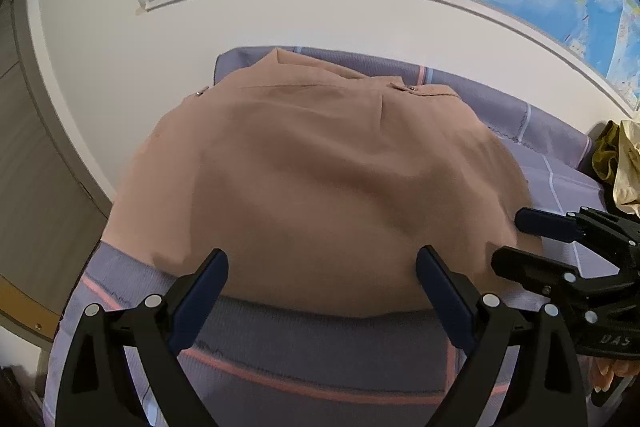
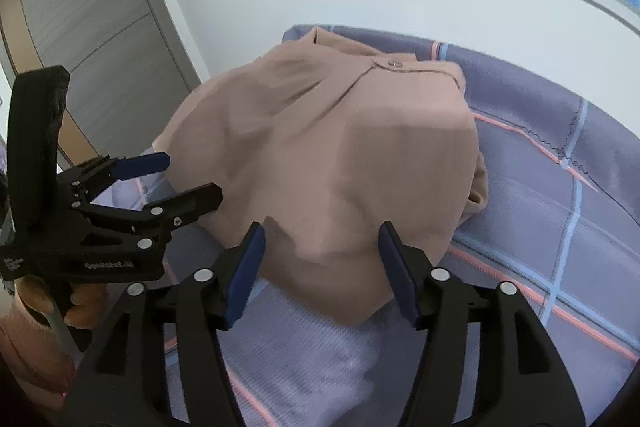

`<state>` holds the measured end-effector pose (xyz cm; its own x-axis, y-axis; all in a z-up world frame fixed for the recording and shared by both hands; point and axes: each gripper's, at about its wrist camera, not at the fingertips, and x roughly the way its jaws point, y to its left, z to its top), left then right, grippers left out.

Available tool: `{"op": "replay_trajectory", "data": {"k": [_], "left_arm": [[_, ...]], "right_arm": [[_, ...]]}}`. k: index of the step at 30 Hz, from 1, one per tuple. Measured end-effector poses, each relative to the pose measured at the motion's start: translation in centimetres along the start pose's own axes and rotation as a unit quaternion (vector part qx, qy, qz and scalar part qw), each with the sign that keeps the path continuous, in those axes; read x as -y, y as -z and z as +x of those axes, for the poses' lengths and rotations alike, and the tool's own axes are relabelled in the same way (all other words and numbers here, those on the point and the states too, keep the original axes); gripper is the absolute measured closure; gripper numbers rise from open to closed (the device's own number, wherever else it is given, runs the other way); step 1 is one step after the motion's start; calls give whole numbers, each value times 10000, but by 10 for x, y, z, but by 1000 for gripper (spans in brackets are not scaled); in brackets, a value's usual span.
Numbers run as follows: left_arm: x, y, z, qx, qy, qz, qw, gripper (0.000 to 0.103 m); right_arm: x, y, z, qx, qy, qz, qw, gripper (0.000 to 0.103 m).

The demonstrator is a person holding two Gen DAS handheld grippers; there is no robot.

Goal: Fold large clothes

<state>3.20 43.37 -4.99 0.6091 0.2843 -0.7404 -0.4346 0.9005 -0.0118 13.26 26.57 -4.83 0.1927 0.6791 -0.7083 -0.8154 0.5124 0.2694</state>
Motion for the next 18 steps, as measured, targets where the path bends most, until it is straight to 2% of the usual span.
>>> {"op": "replay_trajectory", "data": {"k": [2,6,9,15,18], "left_arm": [[2,3,-8,91,-58,-19,9999,7],[4,6,-26,339,-154,-92,9993,7],[6,7,-37,468,-231,-169,9985,7],[1,14,-52,448,-73,-504,9977,7],[5,20,-59,522,-31,-480,9975,7]], "right_arm": [[-2,3,-7,74,11,21,10000,32],[-5,3,-9,174,77,37,9998,27],[-11,8,-17,265,39,4,9996,13],[-19,19,-40,540,190,-17,9984,9],[-20,24,-47,612,237,-11,9978,6]]}}
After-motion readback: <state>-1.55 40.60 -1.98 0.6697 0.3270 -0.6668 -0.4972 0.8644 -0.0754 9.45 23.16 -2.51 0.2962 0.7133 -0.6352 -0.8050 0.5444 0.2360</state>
